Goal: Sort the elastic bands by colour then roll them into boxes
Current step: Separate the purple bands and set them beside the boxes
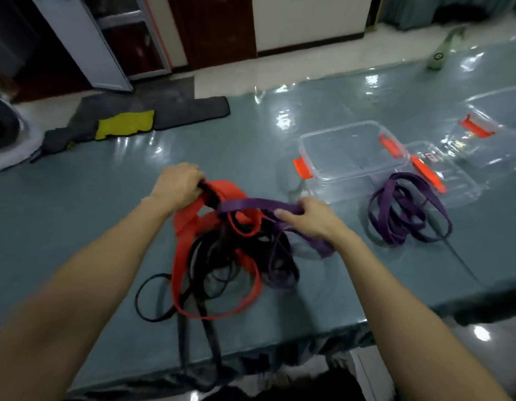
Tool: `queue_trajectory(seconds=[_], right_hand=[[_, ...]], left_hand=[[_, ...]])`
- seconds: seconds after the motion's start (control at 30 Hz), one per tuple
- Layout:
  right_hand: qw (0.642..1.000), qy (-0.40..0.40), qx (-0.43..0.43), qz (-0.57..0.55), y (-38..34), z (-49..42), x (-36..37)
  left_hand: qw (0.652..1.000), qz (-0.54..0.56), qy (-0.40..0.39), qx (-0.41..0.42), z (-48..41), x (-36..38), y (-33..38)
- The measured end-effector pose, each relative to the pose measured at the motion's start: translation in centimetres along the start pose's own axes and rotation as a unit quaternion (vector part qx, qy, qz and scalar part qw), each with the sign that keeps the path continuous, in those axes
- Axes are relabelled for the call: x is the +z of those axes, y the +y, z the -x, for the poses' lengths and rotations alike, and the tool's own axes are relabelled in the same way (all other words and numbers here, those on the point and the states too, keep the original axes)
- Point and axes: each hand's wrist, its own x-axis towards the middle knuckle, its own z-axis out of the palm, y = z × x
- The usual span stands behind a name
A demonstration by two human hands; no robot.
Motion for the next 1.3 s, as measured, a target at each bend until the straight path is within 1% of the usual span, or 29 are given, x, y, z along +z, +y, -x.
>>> queue_trajectory(seconds=[0.03,0.07,0.1,0.13,0.17,0.23,0.27,0.3,0.33,0.37,0.4,0.43,0.47,0.5,0.57,0.6,0.67,0.73,0.77,0.8,0.83,0.87,0.9,0.93,0.97,1.07,1.17,1.23,1.3], right_hand=[[0.998,0.053,-0.026,0.014,-1.8,-0.4,-0.8],[0.992,0.104,-0.062,0.026,-3.4,-0.8,-1.6],[0.984,0.148,-0.097,0.020,-4.8,-1.1,-2.5],[0.974,0.182,-0.131,0.003,-5.8,-1.3,-3.3],[0.966,0.206,-0.155,-0.008,-6.3,-1.4,-3.8],[0.962,0.212,-0.172,0.018,-6.4,-1.8,-4.3],[0.963,0.205,-0.169,0.039,-5.9,-2.0,-4.3],[0.963,0.209,-0.162,0.055,-5.3,-2.2,-4.3],[0.959,0.228,-0.153,0.063,-4.5,-2.4,-4.2],[0.957,0.245,-0.140,0.061,-3.7,-2.5,-4.1],[0.960,0.247,-0.120,0.058,-2.8,-2.6,-3.7],[0.967,0.230,-0.094,0.061,-1.9,-2.6,-3.2],[0.977,0.190,-0.063,0.075,-1.1,-2.5,-2.5],[0.987,0.126,-0.030,0.100,-0.3,-2.5,-1.5],[0.989,-0.006,0.021,0.149,1.4,-2.0,0.7],[0.986,-0.041,0.036,0.155,2.2,-1.5,1.7],[0.985,-0.076,0.055,0.142,3.6,-0.8,3.3],[0.984,-0.100,0.059,0.137,4.7,-0.3,4.6],[0.984,-0.105,0.059,0.128,5.0,-0.2,5.1],[0.987,-0.099,0.053,0.112,5.3,-0.1,5.5],[0.991,-0.084,0.045,0.092,5.4,0.1,5.9],[0.994,-0.065,0.036,0.077,5.3,0.3,6.0],[0.996,-0.048,0.022,0.069,5.1,0.5,6.0],[0.997,-0.040,0.004,0.070,5.0,0.6,5.9],[0.996,-0.038,-0.015,0.075,5.1,0.6,5.9],[0.994,-0.077,-0.031,0.072,5.8,0.5,5.8],[0.990,-0.127,-0.019,0.066,6.8,0.4,5.4],[0.990,-0.129,-0.017,0.053,7.4,0.4,5.0],[0.993,-0.109,-0.024,0.048,7.5,0.4,4.2]], left_hand=[[0.997,0.047,0.043,-0.054,0.7,-1.4,-1.7],[0.984,0.105,0.091,-0.108,1.3,-2.6,-3.2],[0.961,0.176,0.143,-0.159,1.8,-3.6,-4.3],[0.930,0.249,0.184,-0.198,2.3,-4.3,-4.9],[0.904,0.308,0.201,-0.219,2.8,-4.8,-5.3],[0.887,0.371,0.172,-0.214,3.6,-4.7,-5.9],[0.875,0.397,0.167,-0.222,4.2,-4.3,-6.2],[0.854,0.424,0.177,-0.244,4.7,-3.9,-6.5],[0.833,0.444,0.189,-0.271,5.3,-3.5,-6.8],[0.822,0.451,0.194,-0.289,5.7,-2.8,-6.9],[0.831,0.436,0.181,-0.294,6.2,-2.1,-6.8],[0.849,0.415,0.157,-0.287,6.5,-1.2,-6.5],[0.861,0.399,0.135,-0.286,6.9,-0.5,-6.0],[0.859,0.401,0.123,-0.294,7.1,0.3,-5.7],[0.843,0.415,0.124,-0.319,6.8,1.5,-5.3],[0.848,0.401,0.122,-0.323,6.6,1.9,-5.0],[0.867,0.366,0.088,-0.325,6.1,2.8,-4.1],[0.875,0.333,0.019,-0.351,6.1,3.9,-3.0],[0.884,0.296,-0.015,-0.362,6.2,4.5,-2.5],[0.901,0.241,-0.023,-0.359,6.5,4.8,-1.8],[0.931,0.170,-0.024,-0.321,6.6,5.3,-1.1],[0.963,0.098,-0.030,-0.250,6.5,5.5,-0.1],[0.985,0.039,-0.038,-0.163,6.2,6.0,1.0],[0.996,-0.004,-0.051,-0.079,5.7,6.4,2.4],[0.997,-0.036,-0.061,-0.011,4.9,6.7,3.8],[0.987,-0.077,-0.079,0.120,2.2,7.4,7.6],[0.968,-0.116,-0.124,0.184,0.2,8.0,9.5],[0.959,-0.142,-0.158,0.188,-0.3,8.1,9.9],[0.958,-0.151,-0.160,0.183,-0.5,7.4,9.9]])
